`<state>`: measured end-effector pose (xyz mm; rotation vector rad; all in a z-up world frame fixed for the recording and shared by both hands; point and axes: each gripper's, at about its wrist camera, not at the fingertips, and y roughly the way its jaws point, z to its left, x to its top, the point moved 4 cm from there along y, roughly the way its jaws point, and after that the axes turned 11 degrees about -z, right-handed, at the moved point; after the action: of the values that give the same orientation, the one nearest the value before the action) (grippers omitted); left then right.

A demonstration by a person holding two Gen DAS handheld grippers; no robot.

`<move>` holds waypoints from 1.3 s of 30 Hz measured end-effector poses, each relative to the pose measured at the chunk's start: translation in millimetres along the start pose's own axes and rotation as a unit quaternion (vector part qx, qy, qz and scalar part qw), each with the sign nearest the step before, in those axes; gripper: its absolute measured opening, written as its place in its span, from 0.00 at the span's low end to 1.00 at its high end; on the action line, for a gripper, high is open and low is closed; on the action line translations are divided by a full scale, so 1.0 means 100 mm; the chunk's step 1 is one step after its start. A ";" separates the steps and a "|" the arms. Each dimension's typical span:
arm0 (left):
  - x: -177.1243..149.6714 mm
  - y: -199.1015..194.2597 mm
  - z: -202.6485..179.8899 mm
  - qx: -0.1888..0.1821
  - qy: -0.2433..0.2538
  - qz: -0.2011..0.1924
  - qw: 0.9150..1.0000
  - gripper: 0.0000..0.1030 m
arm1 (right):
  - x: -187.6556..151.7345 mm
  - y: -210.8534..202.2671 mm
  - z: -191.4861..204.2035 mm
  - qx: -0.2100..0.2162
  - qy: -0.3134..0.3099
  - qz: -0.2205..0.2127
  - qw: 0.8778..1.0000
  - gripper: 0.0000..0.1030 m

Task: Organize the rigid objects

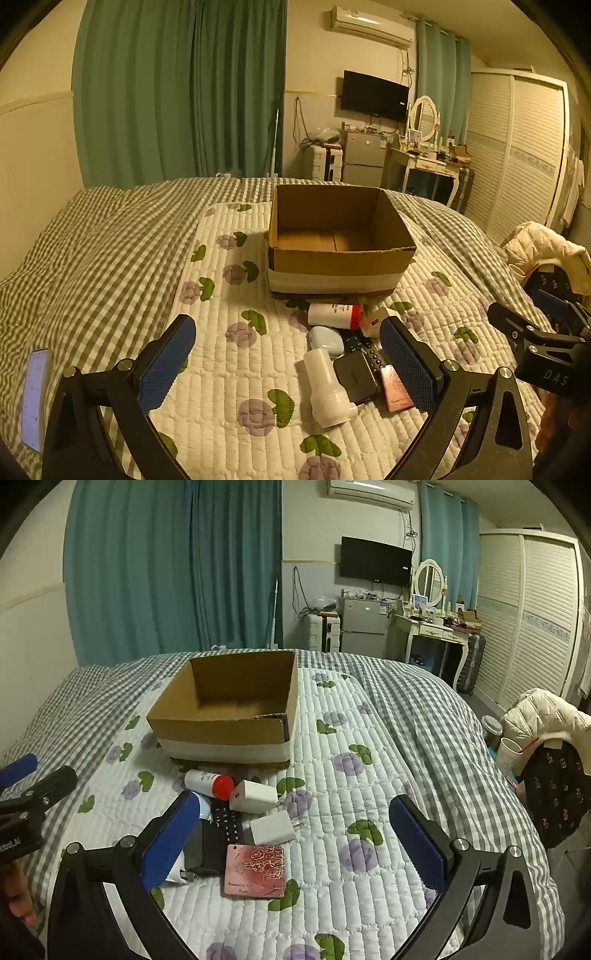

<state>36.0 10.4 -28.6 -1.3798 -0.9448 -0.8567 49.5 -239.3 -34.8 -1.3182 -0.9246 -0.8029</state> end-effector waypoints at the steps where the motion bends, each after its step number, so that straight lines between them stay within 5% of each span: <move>1: 0.00 0.00 0.00 0.001 0.000 0.000 1.000 0.99 | 0.00 0.00 0.00 0.002 0.001 0.000 1.000 1.00; 39: -0.07 0.01 0.00 -0.001 0.006 0.000 1.000 0.99 | -0.02 0.02 0.04 0.004 -0.014 0.009 1.000 1.00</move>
<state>33.7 10.1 -35.2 -1.3753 -0.9338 -0.8658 49.9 -234.8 -37.6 -1.3333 -0.9362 -0.7676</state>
